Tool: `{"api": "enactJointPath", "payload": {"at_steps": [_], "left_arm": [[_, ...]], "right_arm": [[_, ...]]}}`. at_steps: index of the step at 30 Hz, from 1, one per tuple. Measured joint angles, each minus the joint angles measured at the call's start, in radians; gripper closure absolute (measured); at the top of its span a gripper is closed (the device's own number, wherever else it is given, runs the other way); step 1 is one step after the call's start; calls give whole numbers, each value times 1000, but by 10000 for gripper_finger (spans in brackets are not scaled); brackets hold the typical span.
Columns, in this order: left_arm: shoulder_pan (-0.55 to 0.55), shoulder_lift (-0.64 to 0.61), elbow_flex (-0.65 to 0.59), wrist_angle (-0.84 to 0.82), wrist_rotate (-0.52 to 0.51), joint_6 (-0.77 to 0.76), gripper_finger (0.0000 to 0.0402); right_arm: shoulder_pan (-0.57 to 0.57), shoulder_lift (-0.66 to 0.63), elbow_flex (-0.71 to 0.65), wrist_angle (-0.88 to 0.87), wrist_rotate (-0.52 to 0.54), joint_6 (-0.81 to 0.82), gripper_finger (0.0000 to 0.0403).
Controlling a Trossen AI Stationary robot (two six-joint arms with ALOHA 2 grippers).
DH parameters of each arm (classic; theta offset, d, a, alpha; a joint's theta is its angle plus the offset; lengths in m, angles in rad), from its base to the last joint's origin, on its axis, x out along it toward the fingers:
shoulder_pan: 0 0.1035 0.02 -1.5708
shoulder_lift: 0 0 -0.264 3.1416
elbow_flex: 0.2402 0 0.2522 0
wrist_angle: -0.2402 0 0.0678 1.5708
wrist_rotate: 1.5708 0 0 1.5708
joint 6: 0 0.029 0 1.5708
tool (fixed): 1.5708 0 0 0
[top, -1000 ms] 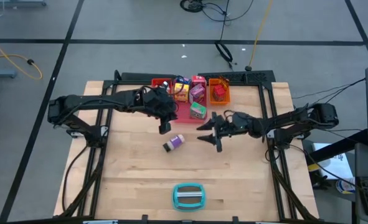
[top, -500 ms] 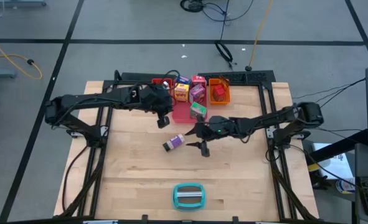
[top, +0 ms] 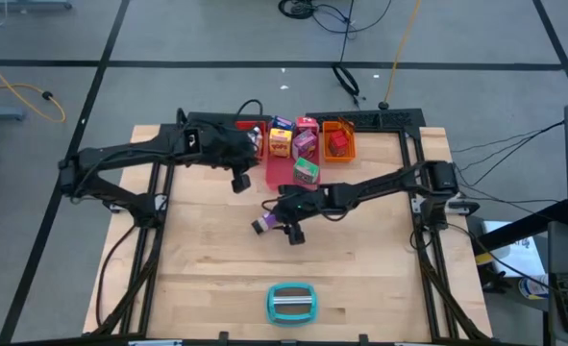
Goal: Pick & Place Kitchen Items
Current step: Put the purple seasoning bottle into the orange bin
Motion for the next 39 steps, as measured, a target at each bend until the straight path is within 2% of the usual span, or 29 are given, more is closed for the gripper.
{"api": "enactJointPath", "payload": {"at_steps": [9, 19, 27, 39], "left_arm": [[12, -16, 0, -48, -2, 26, 350], [12, -16, 0, -47, -1, 53, 350], [12, -16, 0, -47, -1, 55, 350], [13, -16, 0, -50, 0, 64, 350]], "right_arm": [[-8, 32, 48, -28, 8, -81, 193], [-41, 35, 48, -41, 2, -82, 193], [-56, 106, 52, -5, 0, -134, 193], [-96, 182, 53, -7, -54, -107, 192]]}}
